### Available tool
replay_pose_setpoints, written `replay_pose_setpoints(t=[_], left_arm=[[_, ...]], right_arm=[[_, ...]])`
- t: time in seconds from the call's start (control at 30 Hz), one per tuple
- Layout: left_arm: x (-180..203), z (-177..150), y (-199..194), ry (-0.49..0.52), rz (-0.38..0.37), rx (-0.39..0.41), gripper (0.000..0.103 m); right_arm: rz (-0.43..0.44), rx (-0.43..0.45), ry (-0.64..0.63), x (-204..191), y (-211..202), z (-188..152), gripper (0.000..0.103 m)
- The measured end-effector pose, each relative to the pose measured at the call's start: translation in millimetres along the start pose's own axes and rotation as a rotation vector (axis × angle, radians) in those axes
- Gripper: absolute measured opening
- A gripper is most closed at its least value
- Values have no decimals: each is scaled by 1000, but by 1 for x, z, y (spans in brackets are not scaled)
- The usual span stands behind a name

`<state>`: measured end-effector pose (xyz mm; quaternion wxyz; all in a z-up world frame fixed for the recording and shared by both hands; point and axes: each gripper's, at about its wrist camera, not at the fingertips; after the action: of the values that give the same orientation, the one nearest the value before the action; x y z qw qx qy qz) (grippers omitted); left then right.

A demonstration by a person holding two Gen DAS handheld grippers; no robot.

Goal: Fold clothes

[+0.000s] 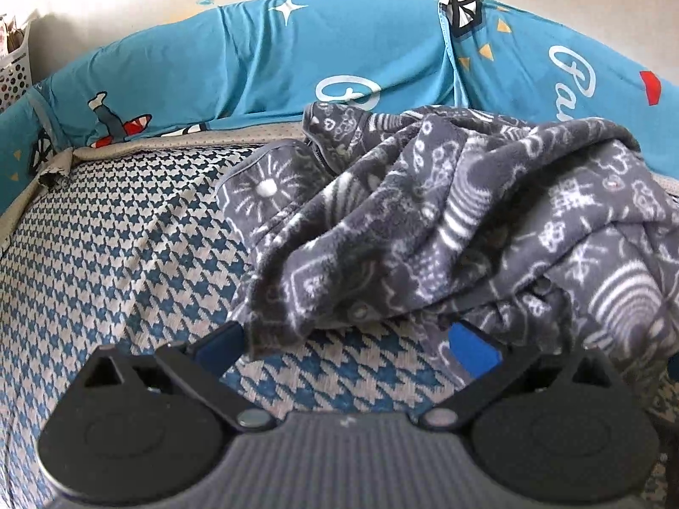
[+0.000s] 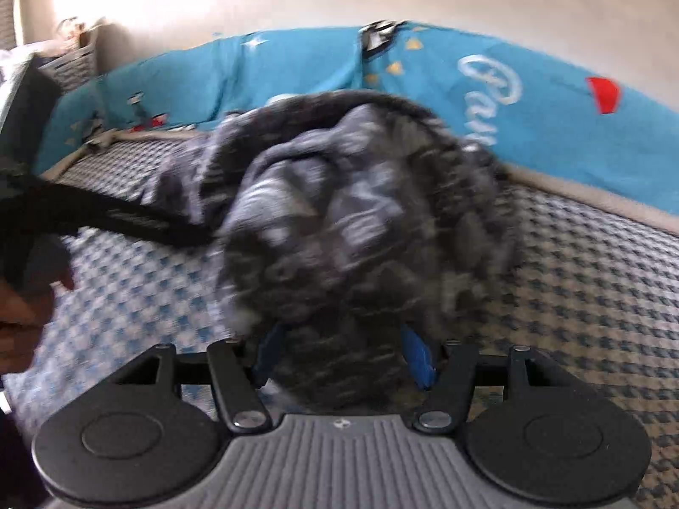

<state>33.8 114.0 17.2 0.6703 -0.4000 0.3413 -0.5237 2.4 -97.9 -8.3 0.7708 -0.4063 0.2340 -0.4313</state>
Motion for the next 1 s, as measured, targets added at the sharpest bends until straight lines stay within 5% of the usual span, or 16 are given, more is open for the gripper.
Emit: replay_pose_setpoints(t=[0.17,0.63,0.77,1.0], left_arm=[[-1,0,2,7,17,-9,103],[-6,-2,5,13,17,-26,103],[-6,-2,4,11,16,-27,103],[-7,-2,-2,-2,24,-12,103]], right_arm=[[-42,21,-99,-19,5,-4,60],[-174,19,-74,-41,41,8,62],[-137,41,-28,-35,41,11,50],[-43,60,100,-18,51,25,48]])
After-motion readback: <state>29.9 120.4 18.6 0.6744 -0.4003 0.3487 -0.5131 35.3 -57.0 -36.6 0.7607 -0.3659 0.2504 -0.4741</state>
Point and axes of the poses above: each gripper's, at about its wrist camera, not at the fingertips, and y roughly the way its jaws point, x to its right, z to its top, and after that the axes turned 13 degrees about -x, right-handed
